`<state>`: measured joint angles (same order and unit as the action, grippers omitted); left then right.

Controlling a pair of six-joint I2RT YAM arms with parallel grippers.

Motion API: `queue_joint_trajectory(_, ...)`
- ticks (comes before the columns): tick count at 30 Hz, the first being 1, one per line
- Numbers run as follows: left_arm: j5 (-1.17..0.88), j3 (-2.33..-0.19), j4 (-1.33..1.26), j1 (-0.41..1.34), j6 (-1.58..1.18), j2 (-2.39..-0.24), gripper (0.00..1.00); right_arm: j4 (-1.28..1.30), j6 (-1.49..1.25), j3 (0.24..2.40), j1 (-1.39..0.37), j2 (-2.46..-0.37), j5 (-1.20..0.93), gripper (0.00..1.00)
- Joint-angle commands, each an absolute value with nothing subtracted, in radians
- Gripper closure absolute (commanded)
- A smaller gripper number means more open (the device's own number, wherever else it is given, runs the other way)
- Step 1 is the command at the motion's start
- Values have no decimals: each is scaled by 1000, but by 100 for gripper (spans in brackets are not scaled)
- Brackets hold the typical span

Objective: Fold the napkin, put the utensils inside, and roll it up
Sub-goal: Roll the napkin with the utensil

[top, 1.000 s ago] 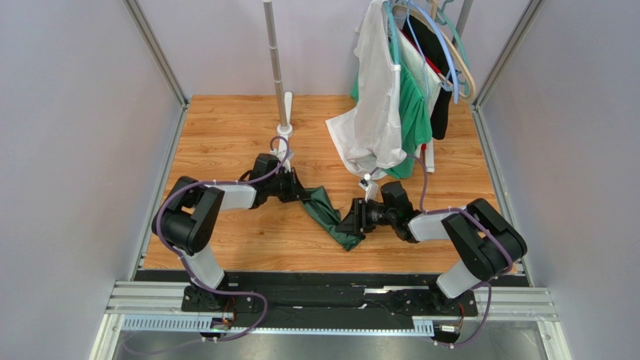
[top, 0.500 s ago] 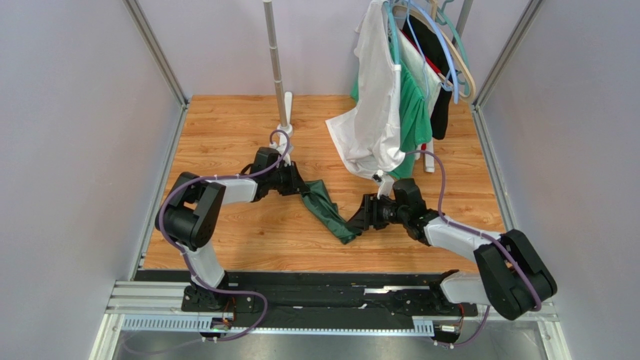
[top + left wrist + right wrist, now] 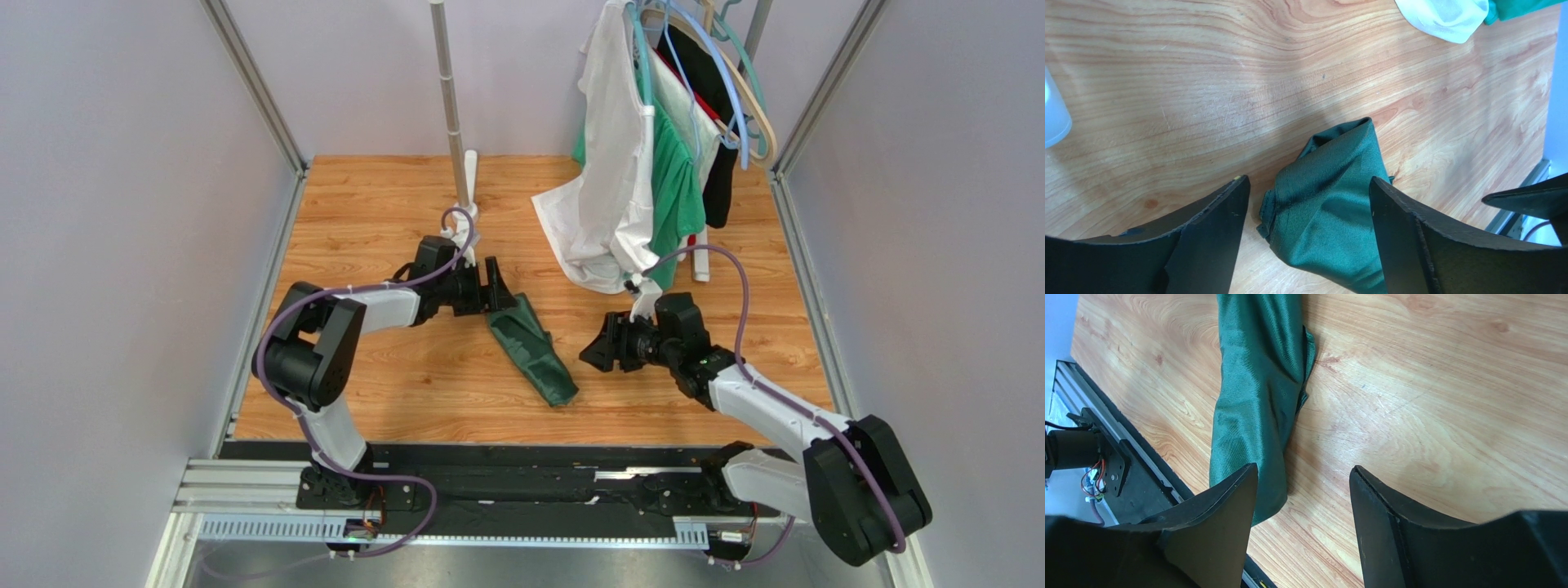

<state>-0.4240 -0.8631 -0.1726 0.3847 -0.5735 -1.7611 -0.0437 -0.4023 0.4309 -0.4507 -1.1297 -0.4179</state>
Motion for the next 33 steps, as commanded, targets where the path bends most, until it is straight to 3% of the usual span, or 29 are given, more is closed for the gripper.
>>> queue_joint_trajectory(1, -388, -876, -132, 377, -545, -1677, 1, -31, -379, 420, -443, -1066, -356, 39)
queue_joint_trajectory(12, -299, -813, -58, 332, -500, -1401, 1, 80, -351, 407, -440, -901, -195, 39)
queue_joint_trajectory(18, -296, -738, 64, 143, -497, -1068, 1, 219, -380, 422, -423, -735, 64, 39)
queue_joint_trajectory(23, -290, -810, 253, 129, -443, -879, 1, 259, -403, 400, -414, -548, 257, 39)
queue_joint_trajectory(33, -213, -873, 482, 129, -293, -735, 1, 287, -334, 351, -414, -338, 386, 39)
